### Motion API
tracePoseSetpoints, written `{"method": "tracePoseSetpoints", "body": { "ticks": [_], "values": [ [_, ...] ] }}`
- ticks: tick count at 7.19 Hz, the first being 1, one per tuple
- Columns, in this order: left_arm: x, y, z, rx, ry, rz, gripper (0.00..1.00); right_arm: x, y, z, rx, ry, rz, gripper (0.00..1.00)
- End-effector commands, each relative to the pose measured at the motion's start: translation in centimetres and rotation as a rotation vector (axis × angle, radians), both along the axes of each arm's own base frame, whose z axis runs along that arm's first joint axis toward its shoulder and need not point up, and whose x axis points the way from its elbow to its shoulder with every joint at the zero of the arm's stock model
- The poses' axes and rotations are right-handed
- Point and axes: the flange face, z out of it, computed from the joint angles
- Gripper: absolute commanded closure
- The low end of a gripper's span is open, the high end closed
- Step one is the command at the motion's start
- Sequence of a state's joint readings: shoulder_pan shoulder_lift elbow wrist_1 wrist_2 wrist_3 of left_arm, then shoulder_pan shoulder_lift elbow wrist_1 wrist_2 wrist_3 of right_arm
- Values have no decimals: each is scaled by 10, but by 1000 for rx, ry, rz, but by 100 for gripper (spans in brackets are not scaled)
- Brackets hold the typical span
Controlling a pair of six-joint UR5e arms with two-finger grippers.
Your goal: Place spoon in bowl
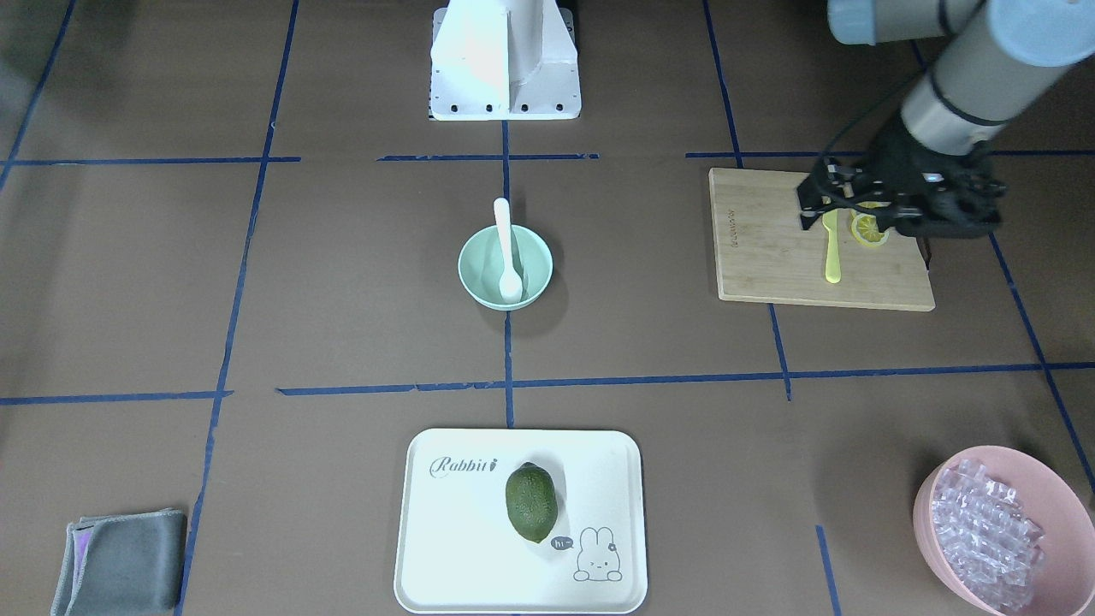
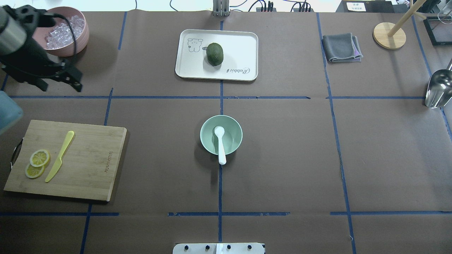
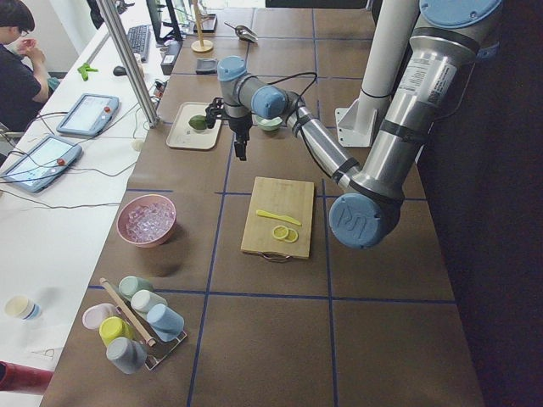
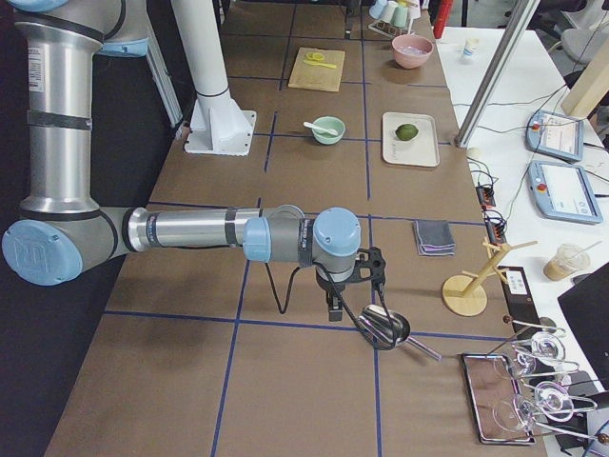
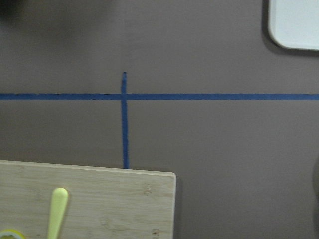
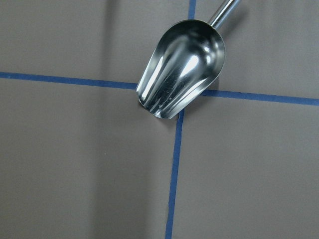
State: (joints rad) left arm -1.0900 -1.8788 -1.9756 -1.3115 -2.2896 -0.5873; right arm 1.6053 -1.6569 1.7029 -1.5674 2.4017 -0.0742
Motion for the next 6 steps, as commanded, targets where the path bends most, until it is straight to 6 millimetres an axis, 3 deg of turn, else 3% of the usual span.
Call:
{"method": "tracePoseSetpoints", "body": {
  "ticks": [1, 3, 5, 6],
  "values": [
    [-83, -7, 82, 52, -43, 52, 0, 0, -9, 12, -2, -2, 40, 0],
    [-155, -14, 151, 75, -63, 87, 0, 0, -16, 3, 13, -5, 42, 0],
    [-242, -13, 238, 67, -46, 102, 0, 0, -17, 8, 6, -2, 40, 0],
    [-261, -11, 264, 53, -37, 101, 0, 0, -15, 7, 6, -6, 41, 0]
  ]
}}
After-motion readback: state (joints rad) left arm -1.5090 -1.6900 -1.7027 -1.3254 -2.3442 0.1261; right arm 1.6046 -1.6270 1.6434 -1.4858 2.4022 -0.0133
